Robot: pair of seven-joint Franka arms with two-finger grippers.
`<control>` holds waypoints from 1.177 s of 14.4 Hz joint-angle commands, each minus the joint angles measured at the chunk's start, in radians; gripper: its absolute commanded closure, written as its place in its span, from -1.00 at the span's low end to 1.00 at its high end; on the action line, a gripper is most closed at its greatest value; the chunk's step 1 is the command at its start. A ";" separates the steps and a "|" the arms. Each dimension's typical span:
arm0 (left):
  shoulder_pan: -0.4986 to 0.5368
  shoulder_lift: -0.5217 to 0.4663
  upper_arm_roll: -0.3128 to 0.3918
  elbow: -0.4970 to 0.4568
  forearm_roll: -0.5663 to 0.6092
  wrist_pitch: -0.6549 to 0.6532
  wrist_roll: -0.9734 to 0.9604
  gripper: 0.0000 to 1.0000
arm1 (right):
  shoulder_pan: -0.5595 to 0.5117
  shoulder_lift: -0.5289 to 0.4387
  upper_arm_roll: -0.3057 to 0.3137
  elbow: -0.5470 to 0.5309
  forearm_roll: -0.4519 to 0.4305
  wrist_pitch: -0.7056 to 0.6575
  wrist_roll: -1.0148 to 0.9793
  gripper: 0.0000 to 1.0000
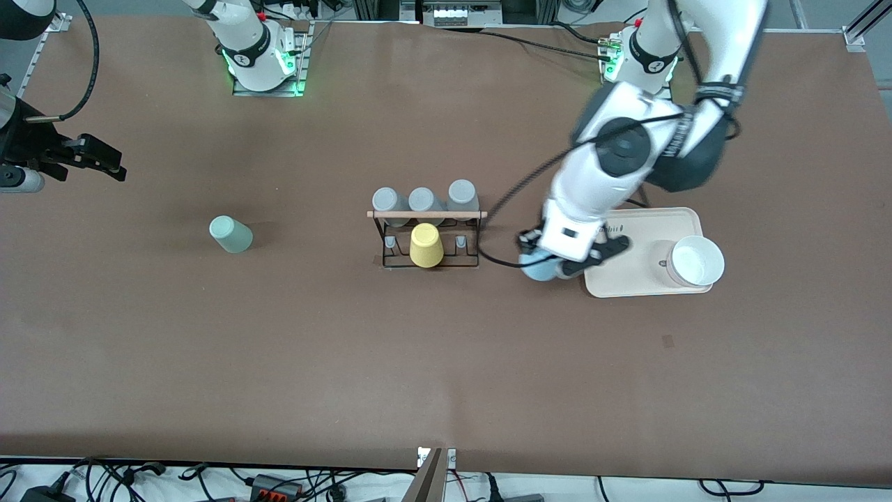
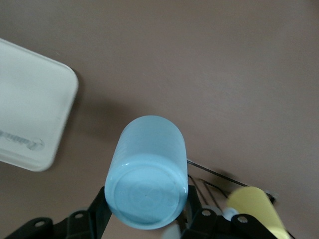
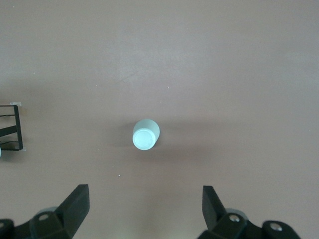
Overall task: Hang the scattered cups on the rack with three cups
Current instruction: 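Lift the light blue cup and carry it to the rack, then lower the light blue cup into the rack beside the yellow cup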
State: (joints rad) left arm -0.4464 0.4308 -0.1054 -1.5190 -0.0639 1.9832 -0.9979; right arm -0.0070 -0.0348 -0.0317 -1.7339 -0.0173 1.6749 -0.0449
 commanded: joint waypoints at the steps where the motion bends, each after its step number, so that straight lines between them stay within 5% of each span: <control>1: -0.086 0.109 0.012 0.156 -0.014 -0.037 -0.124 0.11 | 0.001 -0.007 -0.002 -0.001 -0.018 -0.006 -0.013 -1.00; 6: -0.163 0.204 0.013 0.267 -0.010 -0.032 -0.229 0.11 | -0.002 -0.005 -0.002 -0.001 -0.015 -0.007 -0.001 -1.00; 17: -0.190 0.281 0.012 0.243 -0.002 -0.026 -0.215 0.08 | -0.005 -0.005 -0.004 0.000 -0.015 0.003 0.000 -1.00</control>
State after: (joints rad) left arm -0.6229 0.6911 -0.1040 -1.3001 -0.0643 1.9775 -1.2165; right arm -0.0093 -0.0348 -0.0364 -1.7339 -0.0205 1.6762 -0.0448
